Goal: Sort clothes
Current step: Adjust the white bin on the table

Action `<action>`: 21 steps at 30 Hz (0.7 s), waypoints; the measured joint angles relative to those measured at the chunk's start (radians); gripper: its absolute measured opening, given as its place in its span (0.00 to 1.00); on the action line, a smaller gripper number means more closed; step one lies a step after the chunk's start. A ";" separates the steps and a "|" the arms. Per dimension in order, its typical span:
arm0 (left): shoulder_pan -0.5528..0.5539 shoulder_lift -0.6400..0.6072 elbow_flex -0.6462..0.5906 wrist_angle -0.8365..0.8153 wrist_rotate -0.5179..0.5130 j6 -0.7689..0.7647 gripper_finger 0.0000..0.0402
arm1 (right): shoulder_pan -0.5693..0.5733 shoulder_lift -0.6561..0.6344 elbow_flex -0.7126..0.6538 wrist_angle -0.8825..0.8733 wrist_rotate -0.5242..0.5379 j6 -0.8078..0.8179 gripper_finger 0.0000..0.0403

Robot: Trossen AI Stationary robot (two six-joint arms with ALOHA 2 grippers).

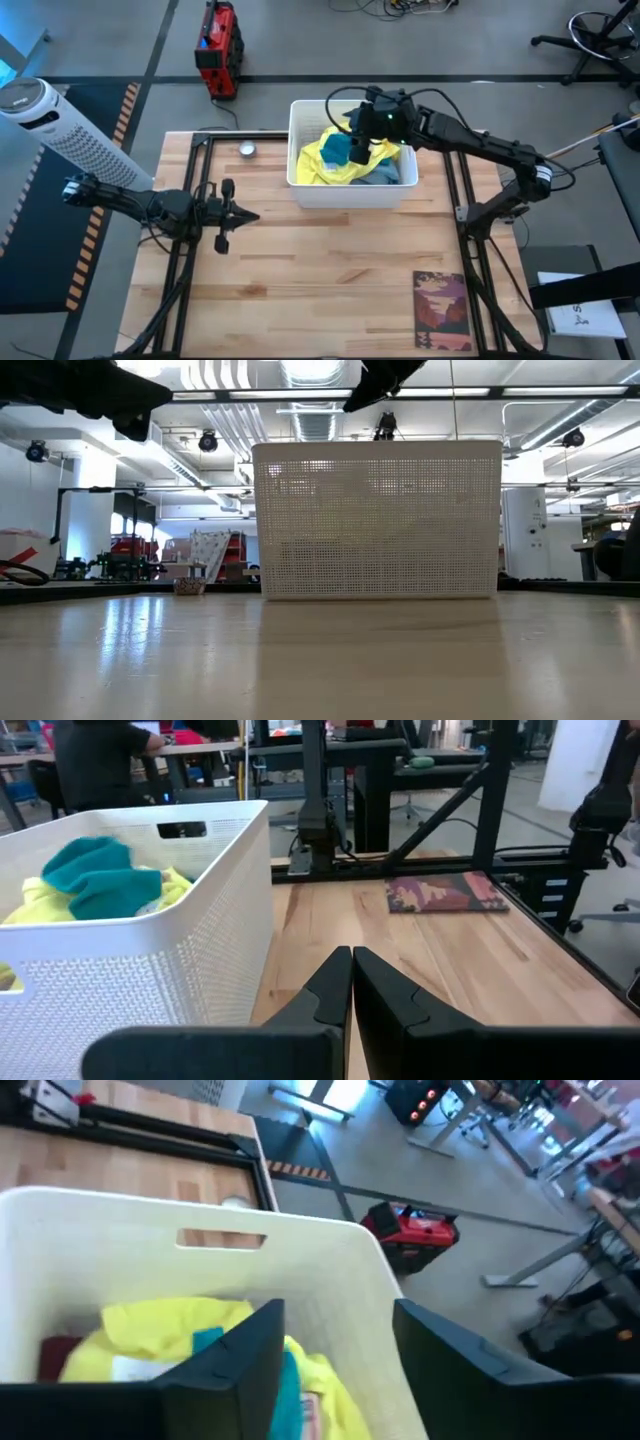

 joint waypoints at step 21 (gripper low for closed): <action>0.180 -0.025 -0.014 -0.008 0.097 0.029 0.00 | -0.033 -0.229 -0.226 -0.087 -0.279 -0.002 0.00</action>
